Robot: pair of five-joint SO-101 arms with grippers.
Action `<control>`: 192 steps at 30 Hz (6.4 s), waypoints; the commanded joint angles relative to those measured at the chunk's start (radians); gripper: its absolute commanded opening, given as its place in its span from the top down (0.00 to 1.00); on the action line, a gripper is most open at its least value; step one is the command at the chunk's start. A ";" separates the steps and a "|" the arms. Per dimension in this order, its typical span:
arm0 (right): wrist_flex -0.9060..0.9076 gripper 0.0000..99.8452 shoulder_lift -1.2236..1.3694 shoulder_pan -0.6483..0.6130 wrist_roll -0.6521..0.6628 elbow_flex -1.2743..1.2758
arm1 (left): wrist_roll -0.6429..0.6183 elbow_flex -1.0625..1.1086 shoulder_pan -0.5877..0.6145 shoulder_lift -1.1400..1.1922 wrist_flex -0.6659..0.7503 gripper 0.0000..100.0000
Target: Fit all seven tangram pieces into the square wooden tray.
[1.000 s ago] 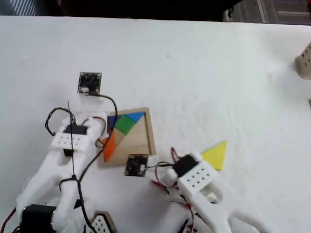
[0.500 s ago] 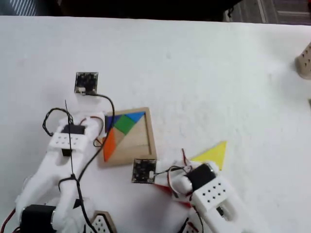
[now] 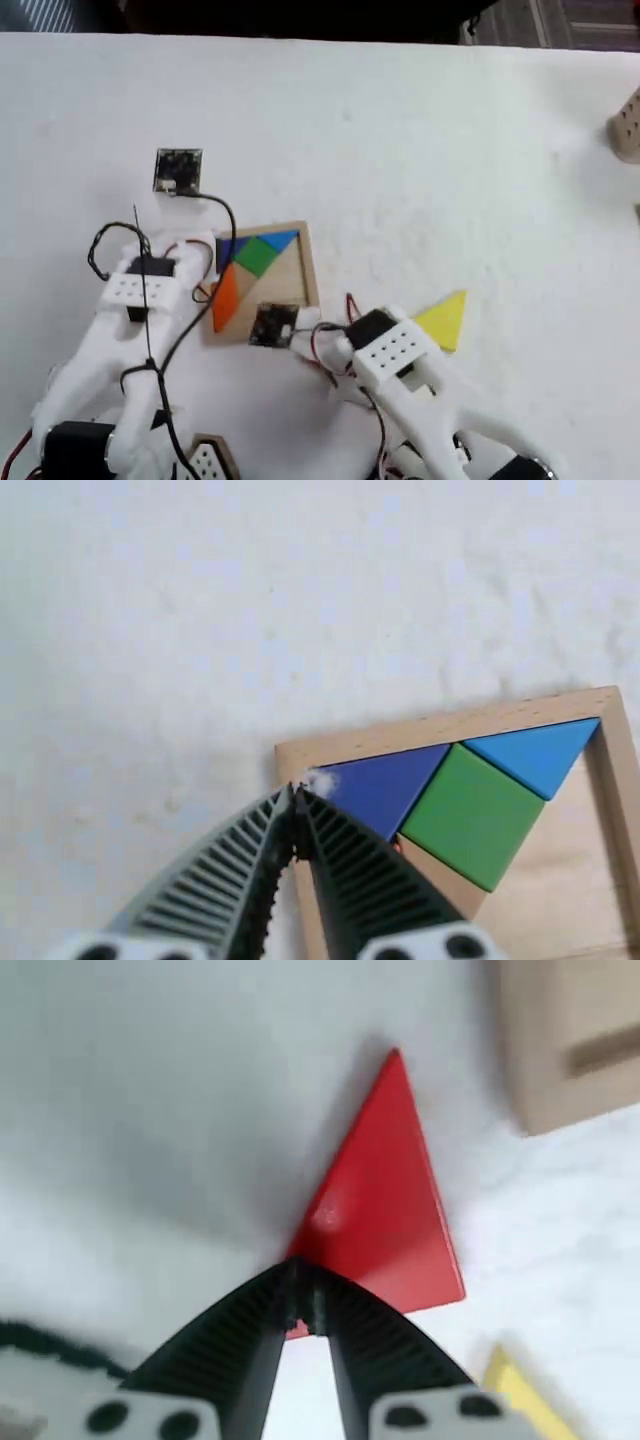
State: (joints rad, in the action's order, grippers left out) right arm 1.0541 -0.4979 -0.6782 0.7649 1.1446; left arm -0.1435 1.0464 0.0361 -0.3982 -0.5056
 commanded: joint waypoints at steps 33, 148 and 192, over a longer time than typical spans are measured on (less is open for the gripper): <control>-0.077 0.98 -0.343 0.785 -0.293 0.071 | -0.249 -0.055 -0.588 0.001 -0.095 0.60; -0.166 0.98 -0.024 0.901 -0.334 -0.100 | 0.384 -0.606 -0.717 0.590 -0.471 0.62; -0.182 0.98 -0.018 0.951 -0.327 -0.109 | 0.350 -0.117 -0.621 0.058 -0.480 0.72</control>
State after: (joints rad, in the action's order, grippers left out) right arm 0.8777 -0.5010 0.2854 0.4212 1.0710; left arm 0.2355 0.9268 -0.6375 -0.2923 -0.9996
